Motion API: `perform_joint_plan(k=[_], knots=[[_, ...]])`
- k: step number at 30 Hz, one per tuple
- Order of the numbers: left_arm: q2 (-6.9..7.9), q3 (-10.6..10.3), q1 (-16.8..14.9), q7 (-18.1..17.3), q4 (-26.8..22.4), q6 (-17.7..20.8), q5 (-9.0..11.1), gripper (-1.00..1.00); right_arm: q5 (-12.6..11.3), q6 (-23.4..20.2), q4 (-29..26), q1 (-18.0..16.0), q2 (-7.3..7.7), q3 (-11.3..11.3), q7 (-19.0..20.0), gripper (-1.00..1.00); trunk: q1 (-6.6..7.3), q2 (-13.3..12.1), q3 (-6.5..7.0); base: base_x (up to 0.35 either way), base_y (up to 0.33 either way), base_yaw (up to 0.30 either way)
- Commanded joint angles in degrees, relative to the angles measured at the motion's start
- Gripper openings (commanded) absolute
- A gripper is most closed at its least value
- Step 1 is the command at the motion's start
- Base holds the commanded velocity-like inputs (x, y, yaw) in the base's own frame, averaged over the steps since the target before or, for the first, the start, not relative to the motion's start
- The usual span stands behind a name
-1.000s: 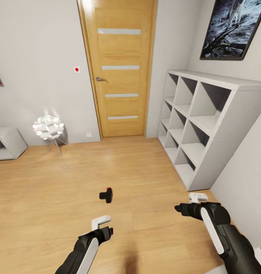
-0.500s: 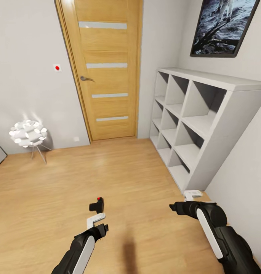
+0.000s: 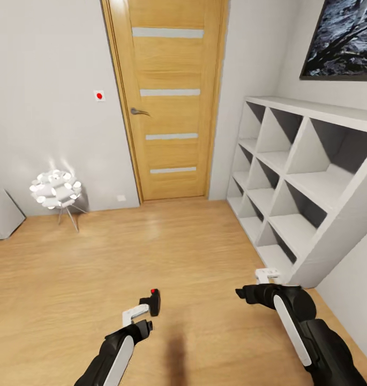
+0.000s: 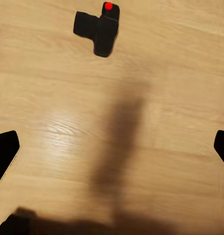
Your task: Attach the digital camera to the camera tripod in the bedroom.
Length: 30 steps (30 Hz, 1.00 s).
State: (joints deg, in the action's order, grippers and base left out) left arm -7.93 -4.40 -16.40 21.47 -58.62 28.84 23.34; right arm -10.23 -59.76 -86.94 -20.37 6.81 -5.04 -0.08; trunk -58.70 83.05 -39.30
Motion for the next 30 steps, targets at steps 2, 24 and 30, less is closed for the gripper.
perform_joint_plan(k=[2,24,30], knots=[[-0.01,-0.2,0.0,0.5,0.2,0.1,0.6,1.0,-0.1,-0.2,-0.1,0.0,0.05,-0.1,0.0,1.0,-0.03,0.0,-0.05,0.315,0.042,0.251],[-0.09,-0.1,0.0,0.1,0.8,0.1,0.7,1.0,-0.1,-0.2,0.2,0.0,0.31,-0.1,0.2,1.0,-0.03,0.0,-0.08,0.325,-0.063,0.126],[-0.08,0.0,0.0,0.3,0.8,0.1,0.6,1.0,-0.2,-0.2,0.2,0.0,0.17,-0.3,0.1,1.0,-0.03,0.0,-0.03,0.302,-0.033,0.003]])
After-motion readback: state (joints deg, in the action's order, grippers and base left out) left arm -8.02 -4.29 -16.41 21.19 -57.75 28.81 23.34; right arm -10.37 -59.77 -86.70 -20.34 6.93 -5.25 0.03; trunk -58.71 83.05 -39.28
